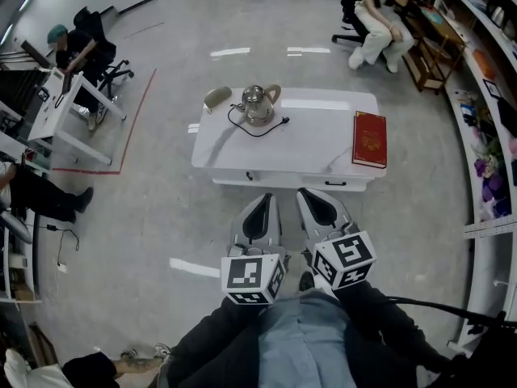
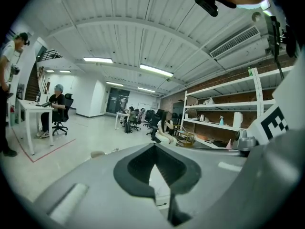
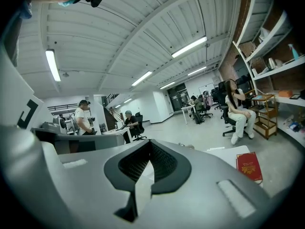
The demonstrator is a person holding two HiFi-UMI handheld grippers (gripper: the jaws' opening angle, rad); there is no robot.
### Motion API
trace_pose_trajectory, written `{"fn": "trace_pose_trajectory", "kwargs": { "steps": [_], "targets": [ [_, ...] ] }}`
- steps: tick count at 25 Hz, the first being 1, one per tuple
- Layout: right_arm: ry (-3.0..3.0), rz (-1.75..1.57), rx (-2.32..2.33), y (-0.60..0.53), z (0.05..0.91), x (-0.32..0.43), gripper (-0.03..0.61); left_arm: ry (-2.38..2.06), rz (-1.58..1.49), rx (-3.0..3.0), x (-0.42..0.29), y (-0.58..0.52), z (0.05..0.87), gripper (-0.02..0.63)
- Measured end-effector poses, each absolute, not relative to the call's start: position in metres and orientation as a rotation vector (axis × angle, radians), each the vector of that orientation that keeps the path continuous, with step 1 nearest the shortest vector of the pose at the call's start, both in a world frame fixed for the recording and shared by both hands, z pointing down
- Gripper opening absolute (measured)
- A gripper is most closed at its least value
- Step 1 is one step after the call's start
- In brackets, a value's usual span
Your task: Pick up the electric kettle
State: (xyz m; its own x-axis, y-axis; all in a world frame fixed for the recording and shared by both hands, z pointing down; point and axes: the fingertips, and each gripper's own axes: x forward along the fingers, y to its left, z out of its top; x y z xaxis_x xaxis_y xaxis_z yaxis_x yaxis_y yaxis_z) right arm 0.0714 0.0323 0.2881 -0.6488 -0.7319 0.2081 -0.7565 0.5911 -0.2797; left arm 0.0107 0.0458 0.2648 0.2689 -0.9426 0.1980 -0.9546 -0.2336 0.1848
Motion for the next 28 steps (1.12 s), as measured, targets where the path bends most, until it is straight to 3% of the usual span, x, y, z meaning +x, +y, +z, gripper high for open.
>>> {"fn": "trace_pose_trajectory", "kwargs": {
  "steps": [12,28],
  "targets": [
    [-2.745,0.410,1.248,-0.062,0.274,-0.015,0.026,-1.775,-0.057,2.259,-0.076,-0.050,0.258,0.000],
    [-2.711,0.309,1.345,-0.108,0.252,-0.062,0.026,-1.689,-0.123,2.317,-0.122,-0.098,0.245,0.000]
  ]
}}
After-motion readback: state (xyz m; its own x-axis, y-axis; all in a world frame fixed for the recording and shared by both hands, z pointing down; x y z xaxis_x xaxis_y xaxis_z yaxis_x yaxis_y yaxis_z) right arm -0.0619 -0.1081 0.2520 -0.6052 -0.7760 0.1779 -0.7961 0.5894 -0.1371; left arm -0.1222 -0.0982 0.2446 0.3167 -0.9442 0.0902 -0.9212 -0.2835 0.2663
